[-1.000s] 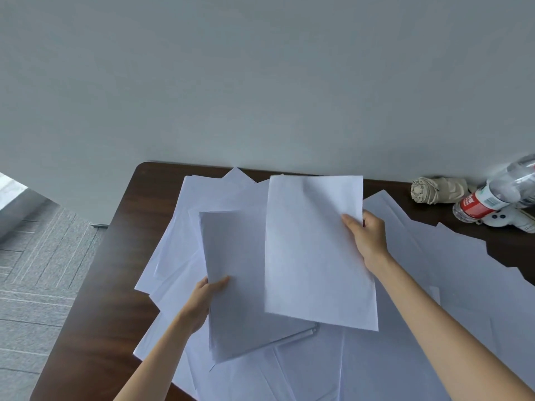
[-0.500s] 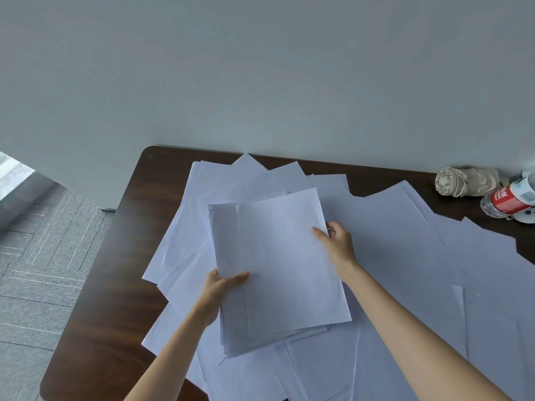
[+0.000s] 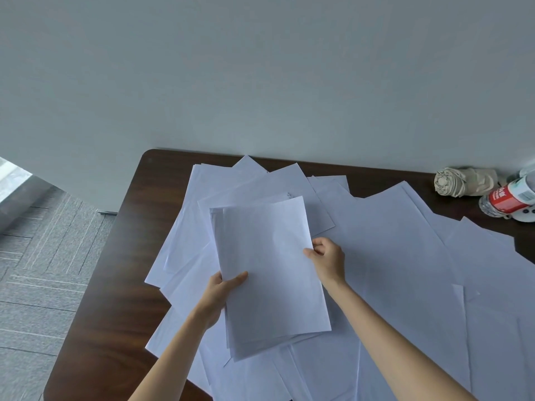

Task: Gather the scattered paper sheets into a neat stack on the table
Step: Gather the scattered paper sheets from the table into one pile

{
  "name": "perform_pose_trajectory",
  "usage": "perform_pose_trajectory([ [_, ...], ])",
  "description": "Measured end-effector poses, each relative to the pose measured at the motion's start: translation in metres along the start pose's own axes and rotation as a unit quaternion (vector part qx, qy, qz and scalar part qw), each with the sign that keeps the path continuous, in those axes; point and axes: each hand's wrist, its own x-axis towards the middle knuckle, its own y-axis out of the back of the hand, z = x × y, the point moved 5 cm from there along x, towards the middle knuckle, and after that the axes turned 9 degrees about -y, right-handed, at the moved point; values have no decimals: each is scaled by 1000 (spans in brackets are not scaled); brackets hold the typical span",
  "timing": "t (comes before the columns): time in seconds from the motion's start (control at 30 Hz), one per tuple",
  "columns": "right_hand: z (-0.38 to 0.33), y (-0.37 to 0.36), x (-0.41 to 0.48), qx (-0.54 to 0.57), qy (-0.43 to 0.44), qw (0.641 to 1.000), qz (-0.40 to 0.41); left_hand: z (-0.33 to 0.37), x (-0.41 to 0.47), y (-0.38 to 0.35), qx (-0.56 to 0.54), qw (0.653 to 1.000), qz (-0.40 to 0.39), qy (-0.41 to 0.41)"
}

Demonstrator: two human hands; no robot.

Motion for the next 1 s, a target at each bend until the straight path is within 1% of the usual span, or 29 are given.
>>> perform_pose_trajectory([
  [0.13, 9, 9, -7, -30, -7, 998, 63, 0, -2, -2, 18, 1000, 9, -2],
  [0.23, 18, 9, -12, -25, -6, 999, 33, 1, -6, -5, 31, 999, 1, -22],
  [0.37, 25, 20, -22, 20, -25, 999, 43, 5, -13, -5, 28, 998, -3, -48],
  [0.43, 27, 28, -29, 80, -55, 995, 5, 7, -18, -10, 27, 998, -24, -46],
  [0.53, 33, 40, -43, 143, -90, 982, -86, 9, -26, -22, 27, 997, -56, -39],
  [0.63, 44, 59, -55, 166, -97, 974, -117, 11, -34, -43, 48, 994, -95, -39],
  [0.7, 54, 76, -65, 179, -104, 972, -110, 11, -40, -61, 59, 990, -124, -37],
  [0.77, 66, 95, -72, 186, -107, 973, -85, 8, -44, -82, 71, 986, -144, -34],
  [0.9, 91, 137, -85, 175, -109, 978, -26, -5, -51, -127, 106, 980, -165, -33],
  [1.0, 114, 168, -88, 154, -115, 981, 6, -18, -59, -160, 131, 977, -167, -37],
])
